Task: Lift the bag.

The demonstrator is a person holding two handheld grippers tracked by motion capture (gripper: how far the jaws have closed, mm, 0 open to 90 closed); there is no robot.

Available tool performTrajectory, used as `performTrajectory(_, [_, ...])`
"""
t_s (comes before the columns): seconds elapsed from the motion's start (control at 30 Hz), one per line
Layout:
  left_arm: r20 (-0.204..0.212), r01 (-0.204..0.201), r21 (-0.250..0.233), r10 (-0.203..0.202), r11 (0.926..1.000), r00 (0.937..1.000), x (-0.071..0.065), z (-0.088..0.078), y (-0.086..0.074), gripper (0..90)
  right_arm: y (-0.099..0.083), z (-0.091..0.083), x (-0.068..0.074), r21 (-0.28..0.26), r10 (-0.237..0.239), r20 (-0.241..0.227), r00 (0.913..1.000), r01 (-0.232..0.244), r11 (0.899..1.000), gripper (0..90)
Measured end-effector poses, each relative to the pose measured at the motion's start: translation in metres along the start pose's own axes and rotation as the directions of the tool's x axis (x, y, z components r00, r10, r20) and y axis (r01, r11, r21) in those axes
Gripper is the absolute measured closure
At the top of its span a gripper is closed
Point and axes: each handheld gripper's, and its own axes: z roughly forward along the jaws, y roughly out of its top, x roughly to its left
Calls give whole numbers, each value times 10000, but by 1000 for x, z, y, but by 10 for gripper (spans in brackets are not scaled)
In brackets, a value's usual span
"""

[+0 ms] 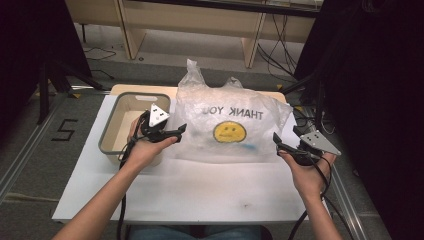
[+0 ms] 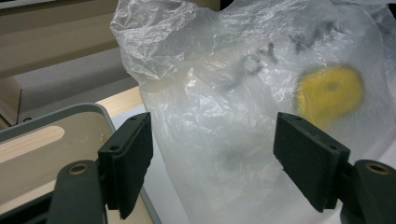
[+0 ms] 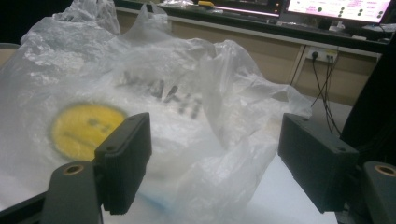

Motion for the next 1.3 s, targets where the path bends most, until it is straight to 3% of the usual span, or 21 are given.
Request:
performTrajectory(0.3, [538,-488,60,484,9988,9974,-7,-19,-8,281,-8,-7,3,277,124,-680,9976,-105,9996,280])
performTrajectory(0.73, [1340,-1049,142,1021,9944,9857,-8,-51,-40,283,-33,-23,11,914,354,-1967,9798,-177,9957,298])
performTrajectory(1.07, [1593,-1145,328,1080,9929,9813,-8,-65,-61,281,-46,-35,18,1042,344,-2380,9706,-97,9945,308])
performTrajectory(1.3, [1607,-1203,320,1137,9922,9804,-7,-65,-65,269,-48,-35,17,1022,446,-2422,9692,-202,9946,312])
